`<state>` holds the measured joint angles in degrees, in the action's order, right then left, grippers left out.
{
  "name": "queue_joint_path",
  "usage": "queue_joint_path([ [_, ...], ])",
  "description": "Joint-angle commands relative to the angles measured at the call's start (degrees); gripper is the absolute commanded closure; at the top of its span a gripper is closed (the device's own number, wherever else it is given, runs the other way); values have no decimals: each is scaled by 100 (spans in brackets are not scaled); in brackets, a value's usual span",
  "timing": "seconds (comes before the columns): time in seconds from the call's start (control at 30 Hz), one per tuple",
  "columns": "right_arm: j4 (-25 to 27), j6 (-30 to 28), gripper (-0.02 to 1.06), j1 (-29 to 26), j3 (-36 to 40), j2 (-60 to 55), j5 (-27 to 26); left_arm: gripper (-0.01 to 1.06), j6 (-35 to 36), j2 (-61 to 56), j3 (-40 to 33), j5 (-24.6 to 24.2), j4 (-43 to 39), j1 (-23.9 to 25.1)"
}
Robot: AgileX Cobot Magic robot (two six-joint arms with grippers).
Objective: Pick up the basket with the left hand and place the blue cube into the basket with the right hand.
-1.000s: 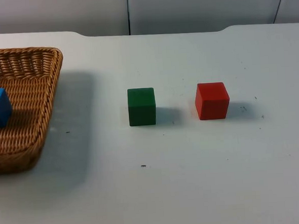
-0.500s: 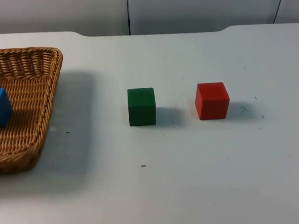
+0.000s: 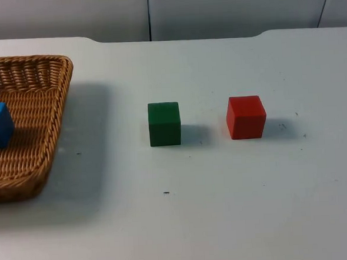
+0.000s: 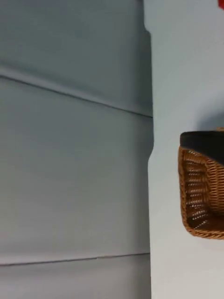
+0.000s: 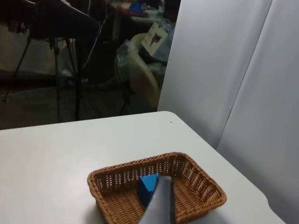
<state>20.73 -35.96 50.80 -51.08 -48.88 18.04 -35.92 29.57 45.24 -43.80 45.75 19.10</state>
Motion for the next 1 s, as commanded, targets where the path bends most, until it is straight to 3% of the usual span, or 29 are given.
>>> queue_joint_path([
  [0.0, -52, 27, 32, -17, 117, 161, 119, 29, 279, -253, 5, -295, -412, -286],
  [0.1, -156, 429, 32, -17, 577, 544, 74, 29, 681, -516, 5, -501, -849, -756],
  [0.13, -156, 429, 32, -17, 577, 544, 74, 29, 681, -516, 5, -501, -849, -756],
  [0.27, -435, 1103, 32, -17, 1154, 1125, 121, 29, 802, -657, 5, -762, -1239, -1647],
  [0.3, -435, 1103, 32, -17, 1154, 1125, 121, 29, 802, -657, 5, -762, -1239, -1647],
  [0.43, -1717, 2395, 32, -17, 1360, 1598, 510, 29, 1104, -695, 5, -881, -2070, -2381],
  [0.47, -1717, 2395, 32, -17, 1360, 1598, 510, 29, 1104, -695, 5, -881, -2070, -2381],
  [0.6, -3220, 3775, 32, -17, 1373, 1952, 1498, 29, 1869, -1241, 5, -1148, -3186, -2530],
  [0.8, -3400, 3970, 32, -17, 1373, 2211, 1911, 29, 2559, -2161, 5, -1240, -3650, -2530],
  [0.87, -3409, 4007, 32, -17, 1373, 2312, 2105, 29, 3240, -2666, 5, -1463, -4074, -2530],
  [0.97, -3438, 4007, 32, -17, 1385, 2356, 2240, 29, 3522, -2957, -16, -1713, -4466, -2530],
])
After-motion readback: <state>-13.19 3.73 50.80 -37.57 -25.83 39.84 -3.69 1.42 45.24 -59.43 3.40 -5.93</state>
